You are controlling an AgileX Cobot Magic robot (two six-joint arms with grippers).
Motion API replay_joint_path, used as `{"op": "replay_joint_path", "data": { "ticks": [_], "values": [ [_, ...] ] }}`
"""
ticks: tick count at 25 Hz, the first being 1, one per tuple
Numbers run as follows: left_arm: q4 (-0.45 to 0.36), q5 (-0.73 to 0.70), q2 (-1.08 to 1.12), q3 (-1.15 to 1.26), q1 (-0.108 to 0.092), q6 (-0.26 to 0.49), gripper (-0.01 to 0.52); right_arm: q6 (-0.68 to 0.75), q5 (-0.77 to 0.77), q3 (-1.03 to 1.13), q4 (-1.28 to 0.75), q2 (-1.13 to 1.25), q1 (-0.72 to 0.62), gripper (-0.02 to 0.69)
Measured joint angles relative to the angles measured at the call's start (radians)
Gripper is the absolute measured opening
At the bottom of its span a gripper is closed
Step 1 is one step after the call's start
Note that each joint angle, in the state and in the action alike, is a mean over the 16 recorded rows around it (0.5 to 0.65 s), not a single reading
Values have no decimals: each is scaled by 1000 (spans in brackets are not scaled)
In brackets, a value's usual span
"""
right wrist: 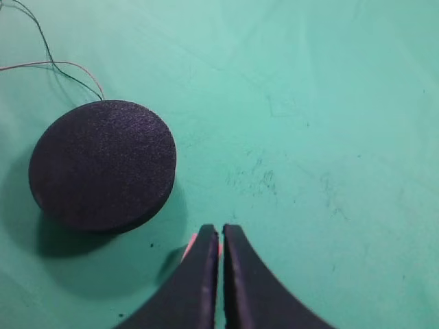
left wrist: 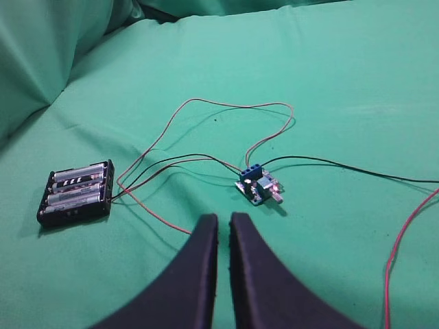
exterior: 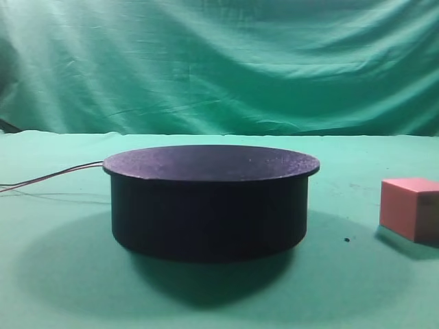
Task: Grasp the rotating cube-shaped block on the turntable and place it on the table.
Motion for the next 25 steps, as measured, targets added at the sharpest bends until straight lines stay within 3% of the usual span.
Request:
{"op": "replay_joint_path", "data": {
  "ticks": [14, 25],
  "values": [
    [0, 0, 0, 0, 0, 0, 0, -48, -362, 465, 15, -462, -343, 0],
    [0, 0, 0, 0, 0, 0, 0, -47, -381, 649, 39, -701, -439, 0]
  ]
}}
